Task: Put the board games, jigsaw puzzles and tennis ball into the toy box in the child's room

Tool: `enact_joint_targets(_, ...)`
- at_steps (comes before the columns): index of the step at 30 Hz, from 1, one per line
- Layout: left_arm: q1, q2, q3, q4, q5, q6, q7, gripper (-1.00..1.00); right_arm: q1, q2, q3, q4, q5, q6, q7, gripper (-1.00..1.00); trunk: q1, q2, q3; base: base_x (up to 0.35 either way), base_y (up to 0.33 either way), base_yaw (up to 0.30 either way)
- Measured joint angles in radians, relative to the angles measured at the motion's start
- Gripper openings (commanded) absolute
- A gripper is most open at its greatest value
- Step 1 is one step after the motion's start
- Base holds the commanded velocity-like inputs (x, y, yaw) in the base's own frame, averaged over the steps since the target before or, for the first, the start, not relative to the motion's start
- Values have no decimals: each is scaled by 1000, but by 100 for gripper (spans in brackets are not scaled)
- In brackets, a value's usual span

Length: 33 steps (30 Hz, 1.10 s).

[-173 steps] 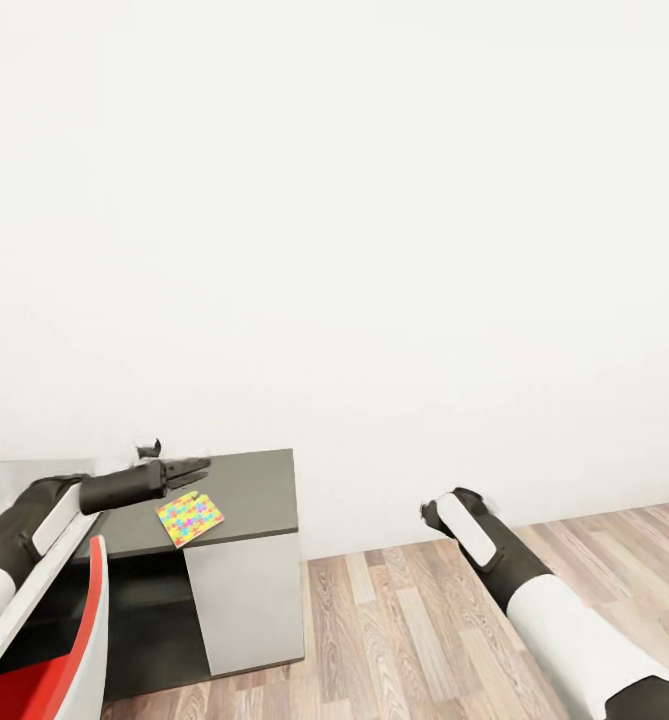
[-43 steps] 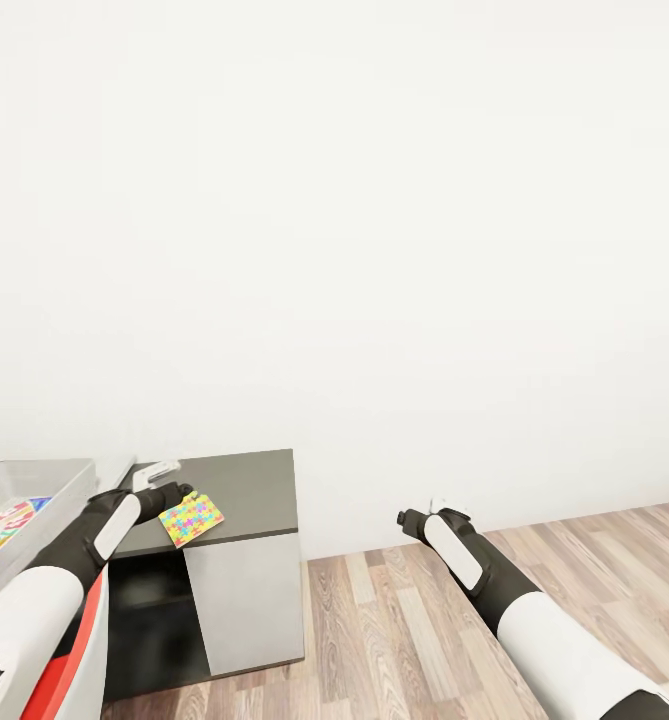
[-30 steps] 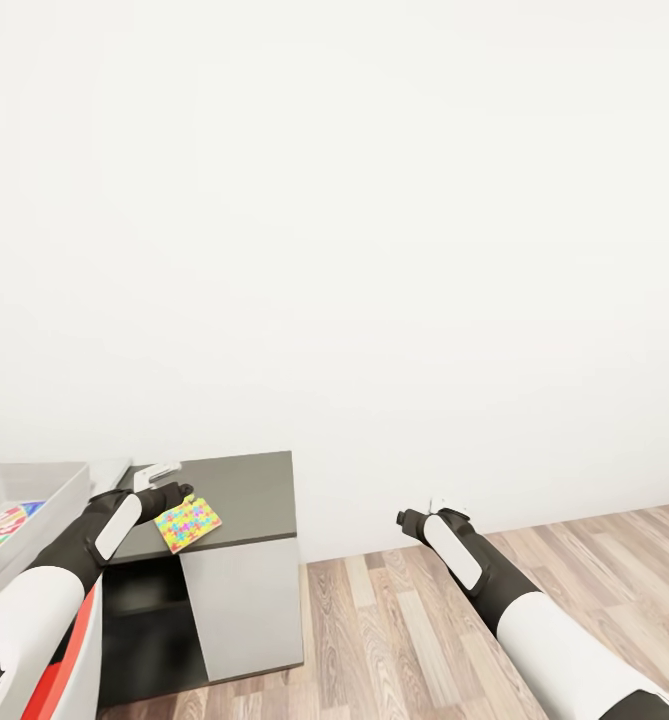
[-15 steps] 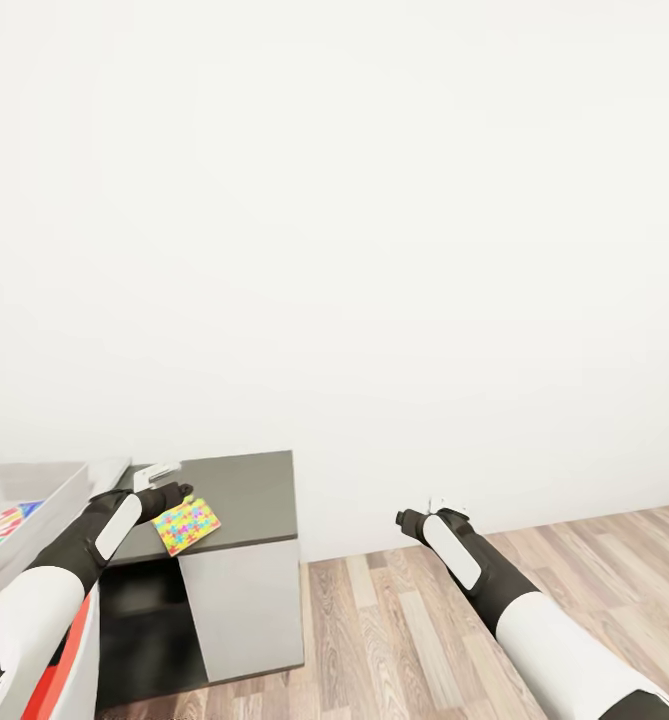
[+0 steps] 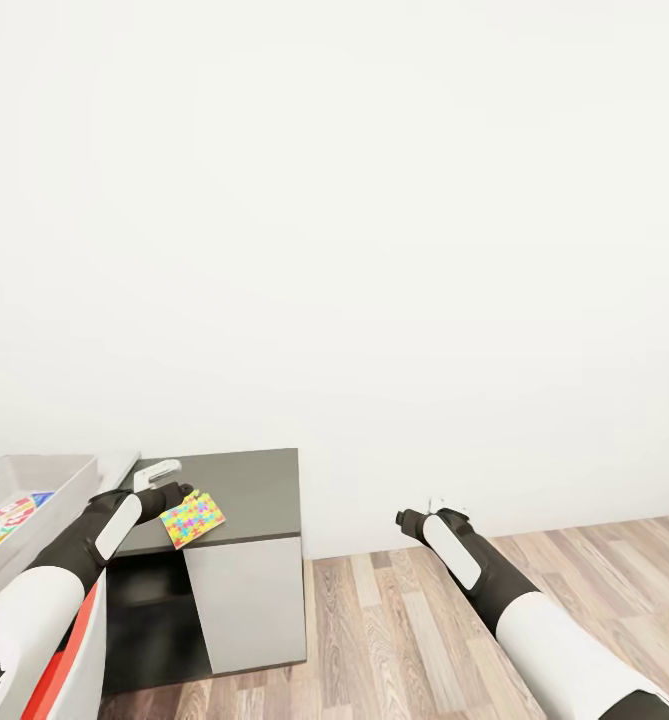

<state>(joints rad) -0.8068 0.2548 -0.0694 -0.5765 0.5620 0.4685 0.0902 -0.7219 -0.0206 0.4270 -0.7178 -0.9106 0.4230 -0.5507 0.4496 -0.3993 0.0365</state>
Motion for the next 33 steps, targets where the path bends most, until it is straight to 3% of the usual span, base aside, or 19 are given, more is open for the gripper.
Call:
enact_joint_targets(22, 0, -6, 0, 0, -4, 0, 0, 100, 0, 4, 3, 0, 0, 0, 0, 100, 0, 0, 0, 85, -89, 188)
enact_joint_targets(28, 0, -7, 0, 0, -6, 1, 0, 100, 0, 2, 53, 0, 0, 0, 1, 100, 0, 0, 0, 126, -5, 14)
enact_joint_targets(33, 0, -7, 0, 0, -6, 0, 0, 100, 0, 0, 67, 0, 0, 0, 1, 100, 0, 0, 0, 127, 0, 2)
